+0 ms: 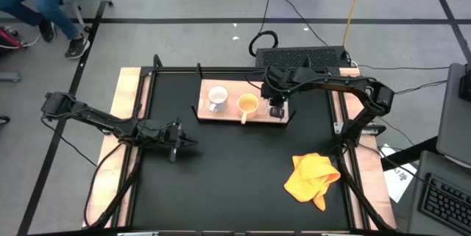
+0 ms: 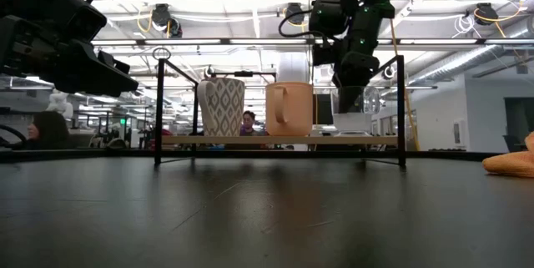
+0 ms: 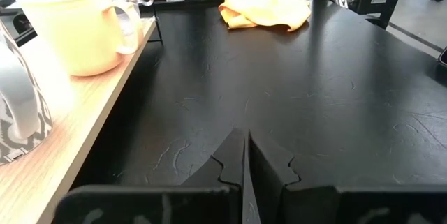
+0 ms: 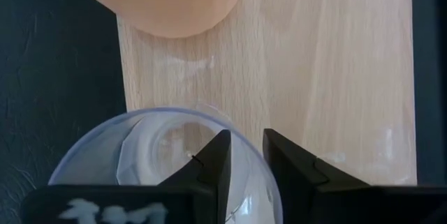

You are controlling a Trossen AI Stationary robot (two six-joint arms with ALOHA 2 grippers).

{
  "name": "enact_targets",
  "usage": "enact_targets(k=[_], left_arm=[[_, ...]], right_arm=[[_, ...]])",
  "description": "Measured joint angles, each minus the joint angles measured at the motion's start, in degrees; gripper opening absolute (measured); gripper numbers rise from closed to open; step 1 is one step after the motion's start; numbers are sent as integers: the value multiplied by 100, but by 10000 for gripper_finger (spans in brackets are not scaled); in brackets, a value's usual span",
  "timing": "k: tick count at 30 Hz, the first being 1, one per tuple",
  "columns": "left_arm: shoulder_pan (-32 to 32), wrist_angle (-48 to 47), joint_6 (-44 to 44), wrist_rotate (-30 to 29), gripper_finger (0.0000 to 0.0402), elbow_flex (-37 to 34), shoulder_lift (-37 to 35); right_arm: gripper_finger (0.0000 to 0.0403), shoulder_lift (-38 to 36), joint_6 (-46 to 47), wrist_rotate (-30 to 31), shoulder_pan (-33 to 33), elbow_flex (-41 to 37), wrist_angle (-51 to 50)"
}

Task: Stack small to large cups/mugs on shelf
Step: Put the transparent mug on the shelf, then adjust the mugs on the shelf

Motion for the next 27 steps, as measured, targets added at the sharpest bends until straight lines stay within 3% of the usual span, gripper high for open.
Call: enact_targets(k=[20, 27], left_arm=[[1, 7, -32, 11, 24, -2, 1], [1, 27, -32, 7, 24, -2, 1]], right_arm=[[78, -22, 507, -4, 13, 1268, -1126], [74, -507, 833, 232, 35, 1323, -854]])
